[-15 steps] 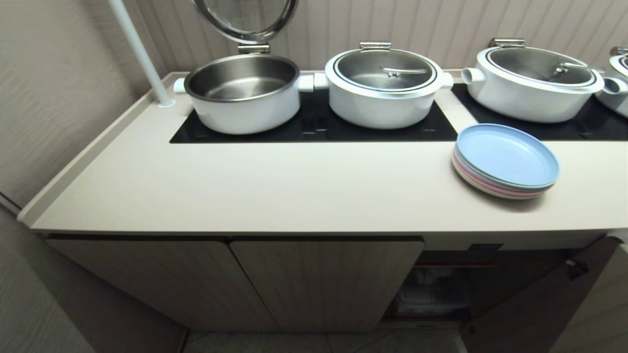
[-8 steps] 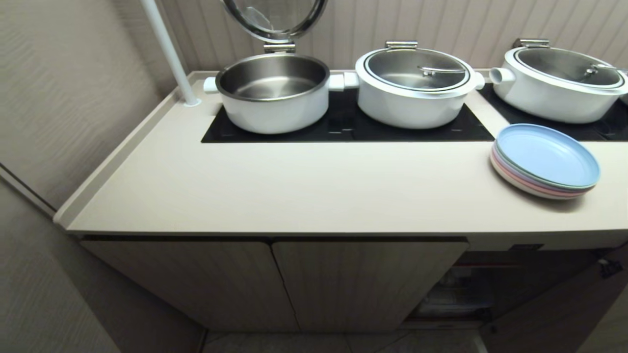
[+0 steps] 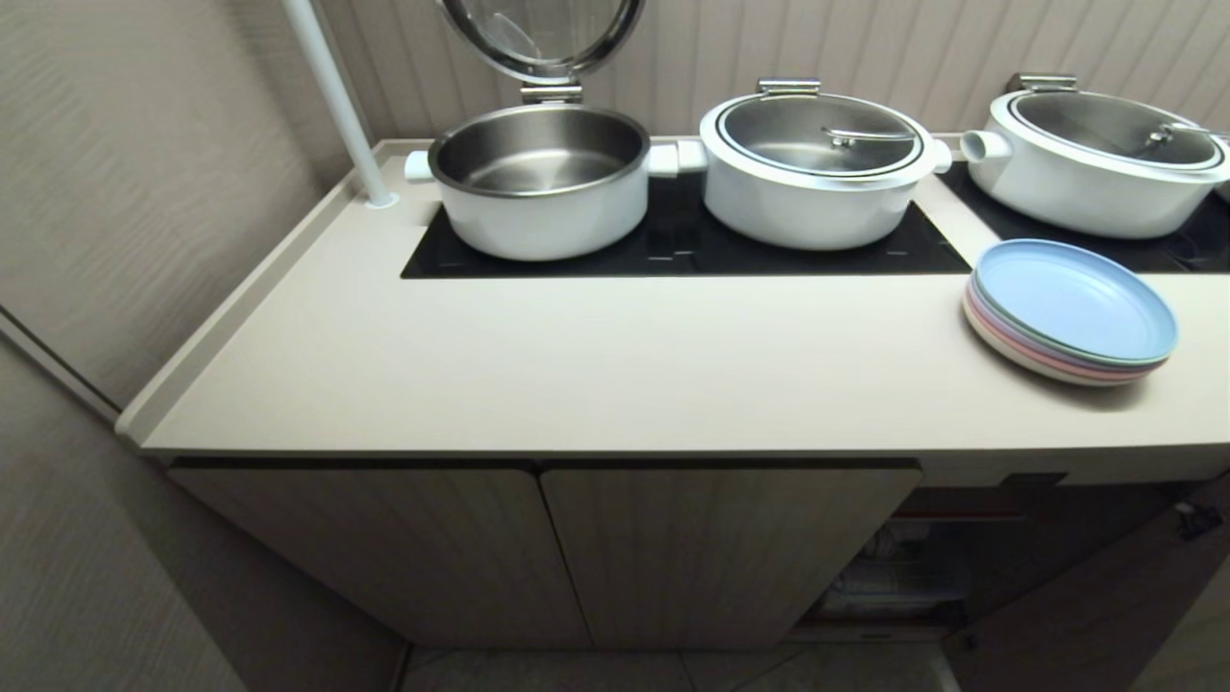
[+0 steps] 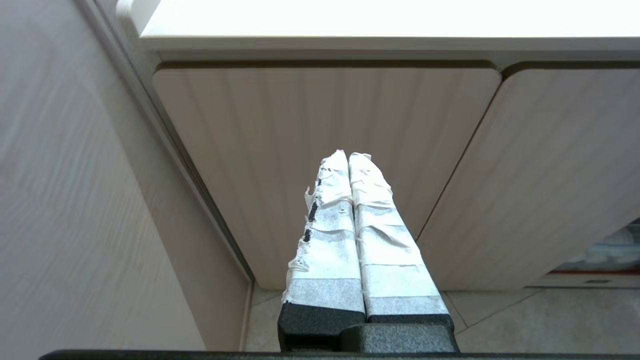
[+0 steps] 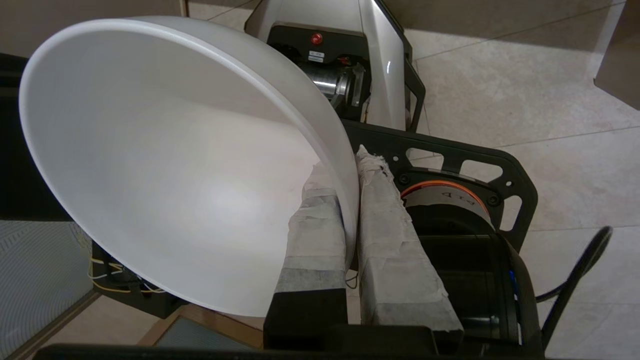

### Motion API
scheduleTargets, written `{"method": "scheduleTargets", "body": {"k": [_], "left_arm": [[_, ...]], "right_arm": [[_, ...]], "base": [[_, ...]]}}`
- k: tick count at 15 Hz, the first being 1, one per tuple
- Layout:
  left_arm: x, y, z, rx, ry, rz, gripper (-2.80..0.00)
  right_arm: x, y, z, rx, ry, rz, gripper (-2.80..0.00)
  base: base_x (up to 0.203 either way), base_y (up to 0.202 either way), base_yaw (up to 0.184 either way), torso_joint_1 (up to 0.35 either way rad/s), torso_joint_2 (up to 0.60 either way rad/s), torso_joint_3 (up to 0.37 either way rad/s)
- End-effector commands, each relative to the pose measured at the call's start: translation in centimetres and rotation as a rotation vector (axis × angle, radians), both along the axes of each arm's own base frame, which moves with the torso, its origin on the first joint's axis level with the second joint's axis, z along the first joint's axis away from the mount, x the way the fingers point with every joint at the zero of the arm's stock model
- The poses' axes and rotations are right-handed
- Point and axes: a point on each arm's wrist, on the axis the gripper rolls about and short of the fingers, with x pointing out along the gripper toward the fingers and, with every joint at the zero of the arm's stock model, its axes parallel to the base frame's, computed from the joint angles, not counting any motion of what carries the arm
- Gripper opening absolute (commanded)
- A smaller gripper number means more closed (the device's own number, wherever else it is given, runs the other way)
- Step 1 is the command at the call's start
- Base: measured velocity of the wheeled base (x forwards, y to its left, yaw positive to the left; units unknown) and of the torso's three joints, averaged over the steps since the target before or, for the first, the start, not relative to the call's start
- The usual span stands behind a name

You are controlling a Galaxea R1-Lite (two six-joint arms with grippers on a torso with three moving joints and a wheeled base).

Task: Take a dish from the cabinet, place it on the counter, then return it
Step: Place it on the table

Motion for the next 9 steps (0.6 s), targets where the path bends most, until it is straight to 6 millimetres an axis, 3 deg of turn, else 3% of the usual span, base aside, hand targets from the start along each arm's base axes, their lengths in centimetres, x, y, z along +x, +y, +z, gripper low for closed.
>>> {"method": "scheduleTargets", "body": {"k": [1, 6, 9], "left_arm": [[0.0, 0.0, 0.0, 0.0, -0.002, 0.0, -2.8], [0.0, 0.0, 0.0, 0.0, -0.001, -0.001, -2.8], [0.0, 0.0, 0.0, 0.0, -0.001, 0.001, -2.8]], "right_arm": [[0.0, 0.0, 0.0, 0.0, 0.007, 0.0, -2.8], [0.1, 0.1, 0.2, 0.009, -0.014, 0.0, -2.8], [1.2, 0.4, 0.7, 0.029, -0.073, -0.008, -2.8]], "base": [[0.0, 0.0, 0.0, 0.0, 0.0, 0.0], [0.0, 0.0, 0.0, 0.0, 0.0, 0.0], [0.0, 0.0, 0.0, 0.0, 0.0, 0.0]]}}
